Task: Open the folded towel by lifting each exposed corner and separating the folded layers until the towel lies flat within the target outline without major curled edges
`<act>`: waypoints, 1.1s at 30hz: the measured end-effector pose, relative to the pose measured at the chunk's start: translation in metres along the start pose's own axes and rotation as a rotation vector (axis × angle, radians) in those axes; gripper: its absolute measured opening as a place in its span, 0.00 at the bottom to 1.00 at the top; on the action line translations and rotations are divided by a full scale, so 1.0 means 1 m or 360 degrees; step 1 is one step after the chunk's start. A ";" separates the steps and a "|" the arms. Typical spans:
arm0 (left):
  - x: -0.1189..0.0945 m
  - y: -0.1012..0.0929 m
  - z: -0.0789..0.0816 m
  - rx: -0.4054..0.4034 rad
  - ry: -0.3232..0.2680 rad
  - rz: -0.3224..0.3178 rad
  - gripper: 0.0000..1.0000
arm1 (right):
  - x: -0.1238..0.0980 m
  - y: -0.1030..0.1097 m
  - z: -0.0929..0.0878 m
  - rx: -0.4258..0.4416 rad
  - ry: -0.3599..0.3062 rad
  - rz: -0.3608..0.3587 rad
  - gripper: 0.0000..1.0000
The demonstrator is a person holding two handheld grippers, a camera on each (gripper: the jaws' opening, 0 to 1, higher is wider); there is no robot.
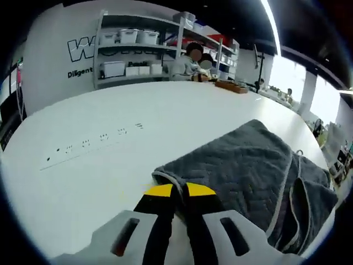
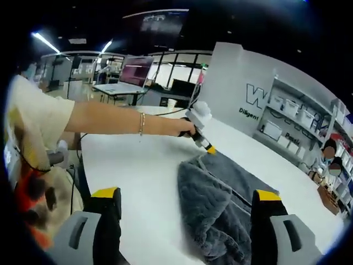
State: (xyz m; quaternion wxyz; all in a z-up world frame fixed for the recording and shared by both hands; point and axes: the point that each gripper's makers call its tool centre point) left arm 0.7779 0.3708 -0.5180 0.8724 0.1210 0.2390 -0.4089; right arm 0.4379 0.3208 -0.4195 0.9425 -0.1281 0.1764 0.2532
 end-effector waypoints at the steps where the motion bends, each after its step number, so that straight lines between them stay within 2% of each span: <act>1: 0.000 -0.001 0.001 -0.0003 -0.0011 -0.0007 0.02 | 0.001 0.000 -0.001 -0.0003 0.0007 0.0001 0.98; 8: -0.007 0.003 0.005 -0.0025 -0.0033 0.0002 0.01 | 0.000 -0.002 -0.002 0.0005 0.0013 -0.0009 0.98; 14: -0.015 0.016 -0.002 -0.0062 -0.0024 0.0019 0.01 | 0.000 -0.001 -0.002 0.0000 0.0019 -0.0008 0.98; 24: -0.033 0.041 -0.020 -0.0132 -0.0022 0.0084 0.01 | 0.004 0.001 -0.005 -0.0008 0.0042 0.0001 0.98; 33: -0.062 0.065 -0.040 -0.0146 -0.0024 0.0148 0.01 | 0.009 0.002 -0.007 0.0000 0.0063 0.0006 0.97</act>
Point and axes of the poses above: the point that each gripper's makers call its tool centre point, and the gripper's own axes: x roughly forward along the fingers, y roughly to its left, z roughly out of its top, and after that the axes turned 8 degrees about x, right-handed
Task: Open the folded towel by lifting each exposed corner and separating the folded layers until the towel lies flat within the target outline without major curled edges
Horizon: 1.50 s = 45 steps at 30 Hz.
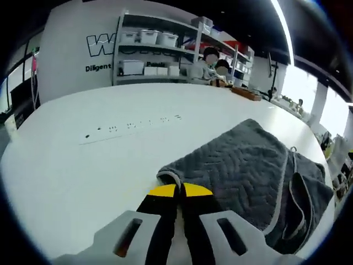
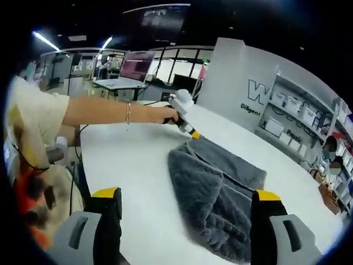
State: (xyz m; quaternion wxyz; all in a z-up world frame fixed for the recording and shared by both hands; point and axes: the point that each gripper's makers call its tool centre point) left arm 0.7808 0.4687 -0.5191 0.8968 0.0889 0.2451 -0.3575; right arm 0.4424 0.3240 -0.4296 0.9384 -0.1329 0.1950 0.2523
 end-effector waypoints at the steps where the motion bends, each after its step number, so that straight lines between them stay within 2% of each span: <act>1: -0.004 0.005 -0.001 -0.0007 -0.0001 0.0011 0.01 | 0.001 0.000 0.000 0.0003 0.0004 0.0001 0.97; 19: -0.066 0.081 -0.038 -0.0152 -0.0008 0.0211 0.01 | 0.014 0.011 -0.005 -0.0020 0.0063 0.0045 0.97; 23: -0.078 0.090 -0.046 -0.0163 -0.0011 0.0232 0.01 | 0.018 0.013 -0.007 -0.0022 0.0075 0.0057 0.96; 28: -0.093 0.099 -0.057 -0.0162 -0.0007 0.0256 0.01 | 0.022 0.015 -0.010 -0.0020 0.0094 0.0066 0.96; 35: -0.115 0.105 -0.070 -0.0094 0.0019 0.0287 0.01 | 0.027 0.019 -0.014 -0.0017 0.0119 0.0079 0.95; 45: -0.149 0.096 -0.090 0.0053 0.0058 0.0294 0.01 | 0.034 0.025 -0.018 -0.0028 0.0147 0.0106 0.95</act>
Point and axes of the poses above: the point that each gripper's makers call its tool centre point, and the gripper's own axes: x roughly forward along the fingers, y roughly to its left, z roughly out of its top, and after that the axes turned 8 degrees about x, right-handed
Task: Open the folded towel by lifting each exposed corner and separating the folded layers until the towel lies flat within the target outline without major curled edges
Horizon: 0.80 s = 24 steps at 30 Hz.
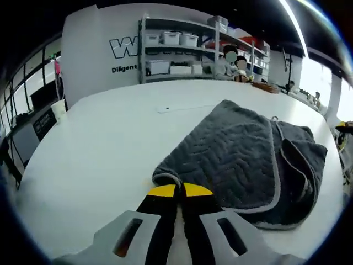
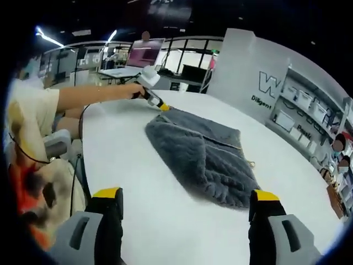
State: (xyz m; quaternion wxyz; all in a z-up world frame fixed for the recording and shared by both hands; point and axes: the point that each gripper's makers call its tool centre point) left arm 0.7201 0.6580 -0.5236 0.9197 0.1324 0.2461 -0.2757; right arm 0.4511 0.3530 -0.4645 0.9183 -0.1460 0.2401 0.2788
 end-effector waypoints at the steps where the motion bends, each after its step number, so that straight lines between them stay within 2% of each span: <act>1: -0.003 -0.001 -0.002 0.0012 0.0000 -0.0006 0.01 | 0.000 0.000 0.000 0.0000 0.0002 0.0002 0.95; 7: -0.028 -0.012 -0.013 0.0093 -0.0006 -0.0041 0.01 | 0.003 0.001 -0.003 0.0006 0.0012 0.0008 0.95; 17: -0.066 -0.029 -0.032 0.0103 -0.0070 -0.0122 0.01 | 0.005 0.001 -0.005 0.0015 0.0022 0.0010 0.94; 24: -0.098 -0.056 -0.042 0.0147 -0.0109 -0.0203 0.01 | 0.007 0.003 -0.005 0.0014 0.0027 0.0013 0.94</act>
Point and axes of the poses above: the point that each gripper's makers call its tool centre point, and the gripper's own axes: x roughly forward along the fingers, y roughly to its left, z roughly out of its top, and after that the axes turned 8 degrees about x, right-handed
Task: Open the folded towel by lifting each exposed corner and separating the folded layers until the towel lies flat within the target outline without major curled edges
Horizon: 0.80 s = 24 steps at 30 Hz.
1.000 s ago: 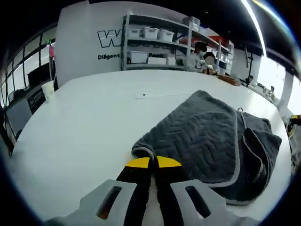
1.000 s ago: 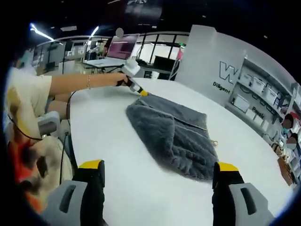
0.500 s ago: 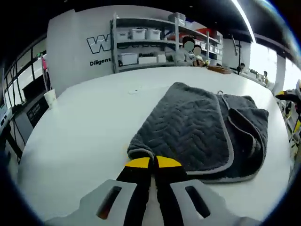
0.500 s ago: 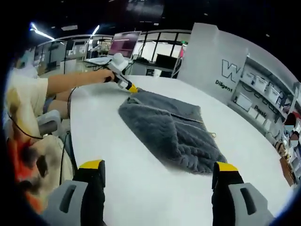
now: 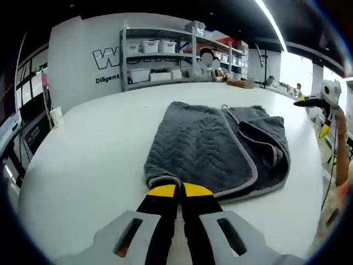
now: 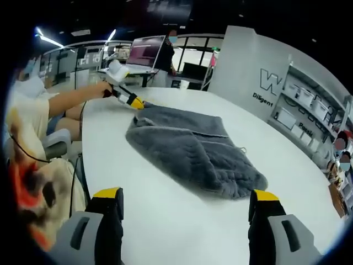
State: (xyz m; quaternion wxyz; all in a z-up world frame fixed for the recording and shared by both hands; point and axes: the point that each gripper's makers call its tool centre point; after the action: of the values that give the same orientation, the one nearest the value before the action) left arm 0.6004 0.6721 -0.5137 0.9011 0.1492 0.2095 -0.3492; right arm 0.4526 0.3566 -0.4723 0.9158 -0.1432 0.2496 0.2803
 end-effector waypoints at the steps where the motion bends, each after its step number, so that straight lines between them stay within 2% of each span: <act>1: -0.003 -0.005 -0.001 0.0004 -0.0004 -0.0015 0.01 | 0.001 0.001 0.000 -0.0002 0.0001 0.0002 0.94; 8: -0.023 -0.039 -0.010 0.0038 -0.0023 -0.0116 0.01 | 0.002 0.001 0.000 -0.0004 0.0010 0.0006 0.94; 11: -0.028 -0.048 -0.012 0.0066 -0.0022 -0.0134 0.01 | 0.002 0.000 0.000 -0.0001 0.0009 0.0003 0.94; 24: -0.051 -0.109 -0.009 0.0088 -0.0079 -0.0356 0.01 | 0.004 0.000 -0.001 0.0004 0.0019 0.0010 0.94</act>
State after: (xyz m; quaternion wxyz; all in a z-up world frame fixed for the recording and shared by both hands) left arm 0.4884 0.6268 -0.5104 0.8570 0.1410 0.1928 -0.4566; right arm 0.4549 0.3582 -0.4750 0.9136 -0.1431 0.2558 0.2819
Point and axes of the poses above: the point that each gripper's makers call its tool centre point, and the gripper's own axes: x roughly forward along the fingers, y roughly to its left, z roughly out of its top, and after that the axes turned 8 degrees about x, right-handed
